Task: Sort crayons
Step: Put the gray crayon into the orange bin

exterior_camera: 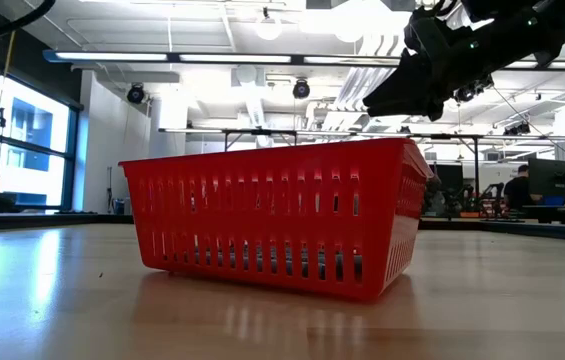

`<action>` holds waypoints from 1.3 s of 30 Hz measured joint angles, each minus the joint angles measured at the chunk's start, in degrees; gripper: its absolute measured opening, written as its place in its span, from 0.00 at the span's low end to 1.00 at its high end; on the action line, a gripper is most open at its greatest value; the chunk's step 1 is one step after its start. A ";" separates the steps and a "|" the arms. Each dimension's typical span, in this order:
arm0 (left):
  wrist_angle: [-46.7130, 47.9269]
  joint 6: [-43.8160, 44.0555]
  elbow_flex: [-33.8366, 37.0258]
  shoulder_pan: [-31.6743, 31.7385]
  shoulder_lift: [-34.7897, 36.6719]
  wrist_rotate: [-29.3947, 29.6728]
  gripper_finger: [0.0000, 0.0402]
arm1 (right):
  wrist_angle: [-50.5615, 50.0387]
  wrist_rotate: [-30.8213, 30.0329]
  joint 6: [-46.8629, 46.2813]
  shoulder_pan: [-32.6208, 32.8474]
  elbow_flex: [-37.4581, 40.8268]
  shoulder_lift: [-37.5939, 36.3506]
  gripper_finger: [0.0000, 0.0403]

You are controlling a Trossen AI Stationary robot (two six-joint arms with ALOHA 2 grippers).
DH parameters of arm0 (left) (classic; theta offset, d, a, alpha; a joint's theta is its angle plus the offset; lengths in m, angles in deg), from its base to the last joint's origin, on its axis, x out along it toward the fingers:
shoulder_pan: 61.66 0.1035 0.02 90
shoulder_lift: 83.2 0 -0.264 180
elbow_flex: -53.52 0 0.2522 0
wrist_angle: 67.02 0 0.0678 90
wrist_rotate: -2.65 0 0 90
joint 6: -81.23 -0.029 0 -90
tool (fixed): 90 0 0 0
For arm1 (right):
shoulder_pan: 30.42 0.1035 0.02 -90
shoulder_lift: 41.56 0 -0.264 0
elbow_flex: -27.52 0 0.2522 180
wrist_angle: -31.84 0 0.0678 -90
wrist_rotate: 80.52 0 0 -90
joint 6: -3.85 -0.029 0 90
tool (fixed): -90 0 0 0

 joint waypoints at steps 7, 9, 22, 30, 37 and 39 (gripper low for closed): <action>-4.34 0.18 0.00 0.57 0.02 -1.44 0.19 | -0.03 0.14 0.36 0.00 0.00 0.00 0.36; -5.48 -0.89 0.00 0.64 0.02 -1.39 0.21 | -0.04 0.14 0.43 -0.01 0.00 0.00 0.36; -12.11 -12.02 0.00 8.22 3.10 -0.77 0.22 | -0.05 0.05 -1.88 -0.01 0.04 0.25 0.36; -11.83 -29.47 0.00 18.62 3.08 1.88 0.22 | 0.27 -0.01 -9.13 -0.02 0.04 8.25 0.36; -12.48 -48.81 0.00 28.18 3.08 5.29 0.22 | -4.94 0.87 -3.70 0.15 -4.28 14.52 0.36; -13.06 -55.61 0.00 30.35 3.08 10.35 0.22 | -10.23 1.05 -2.17 0.16 -6.90 15.41 0.36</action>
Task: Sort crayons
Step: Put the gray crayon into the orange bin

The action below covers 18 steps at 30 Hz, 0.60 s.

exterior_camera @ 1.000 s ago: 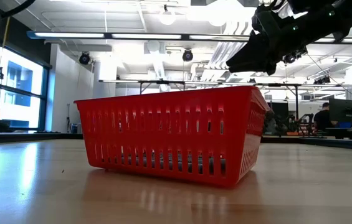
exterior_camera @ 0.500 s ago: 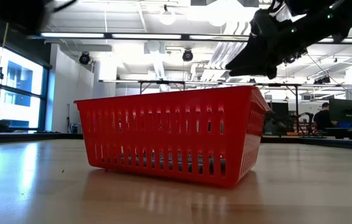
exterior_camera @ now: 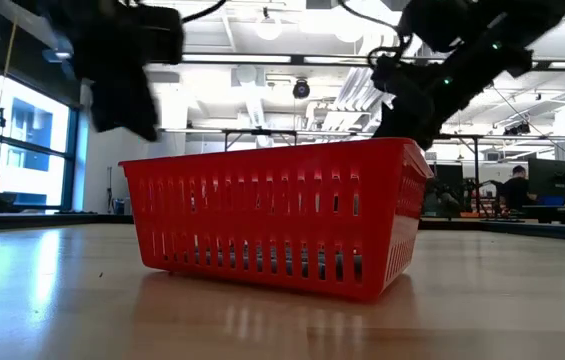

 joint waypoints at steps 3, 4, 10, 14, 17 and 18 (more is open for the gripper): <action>-2.19 -8.48 0.00 3.34 -0.55 9.23 0.22 | -9.54 -0.46 1.95 0.38 -4.06 0.66 0.36; -3.41 -10.48 -0.02 4.64 -1.18 11.74 0.22 | -13.19 -0.94 2.34 0.60 -5.16 0.66 0.36; -10.68 -16.55 -0.04 12.42 -8.35 10.57 0.22 | -34.00 -3.47 -1.62 2.83 -9.44 0.66 0.36; -15.95 -20.57 -0.43 15.17 -14.96 4.58 0.22 | -41.94 -3.55 -5.93 4.79 -9.93 0.66 0.36; -15.28 -26.92 -3.99 15.73 -19.38 2.90 0.22 | -45.04 -3.54 -8.14 6.14 -9.93 0.66 0.36; -14.68 -30.45 -5.39 15.68 -20.65 2.90 0.22 | -45.33 -3.53 -8.67 6.54 -9.91 0.66 0.36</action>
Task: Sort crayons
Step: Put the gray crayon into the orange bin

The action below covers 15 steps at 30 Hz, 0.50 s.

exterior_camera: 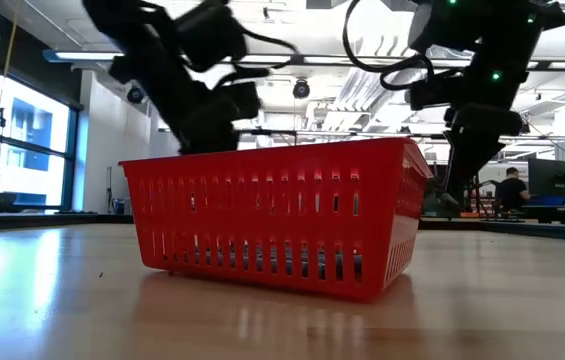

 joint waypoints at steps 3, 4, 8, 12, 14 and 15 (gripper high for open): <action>2.57 -8.97 -4.05 -0.24 -4.07 0.11 0.22 | -1.18 -0.01 -1.11 1.18 0.02 0.00 0.36; 3.14 -10.77 -5.46 -0.24 -5.37 -0.22 0.22 | -1.22 -0.02 -1.37 1.50 0.02 0.00 0.36; 5.72 -14.20 -10.74 0.12 -8.32 -1.18 0.22 | -1.43 0.00 -1.42 2.47 0.02 0.00 0.36; 10.73 -5.51 -14.82 0.54 -9.67 0.67 0.22 | -1.83 0.04 -2.21 3.21 0.02 0.00 0.36; 13.00 3.64 -16.09 0.78 -9.63 3.27 0.22 | -2.08 0.17 -2.28 3.56 0.04 0.00 0.36; 14.02 8.15 -16.53 0.96 -9.62 4.02 0.22 | -2.20 0.24 -2.28 3.74 0.04 0.00 0.36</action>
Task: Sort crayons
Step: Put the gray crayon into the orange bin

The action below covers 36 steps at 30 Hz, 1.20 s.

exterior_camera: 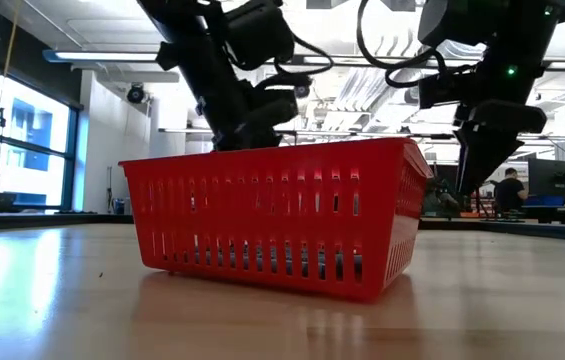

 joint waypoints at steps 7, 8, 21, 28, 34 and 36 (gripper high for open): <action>1.37 22.53 -0.72 0.09 -0.02 0.90 0.23 | -4.28 0.15 0.48 0.21 0.00 0.00 0.36; 1.50 24.64 -0.72 0.01 -0.02 0.92 0.23 | -5.43 0.00 0.50 0.21 0.00 0.00 0.36; 2.02 36.81 -0.70 -3.33 -1.96 -2.16 0.23 | -17.89 -7.51 0.65 0.21 0.04 0.00 0.36; 2.58 38.39 -0.65 -4.12 -2.10 -2.58 0.23 | -17.78 -7.52 0.63 0.21 0.07 0.00 0.36; 2.43 39.70 -0.68 -4.22 -4.47 -4.27 0.23 | -17.68 -7.58 1.13 0.21 0.07 0.00 0.36; 0.83 40.36 -0.71 -4.22 -5.92 -5.95 0.23 | -17.51 -7.66 1.64 0.21 0.07 0.00 0.36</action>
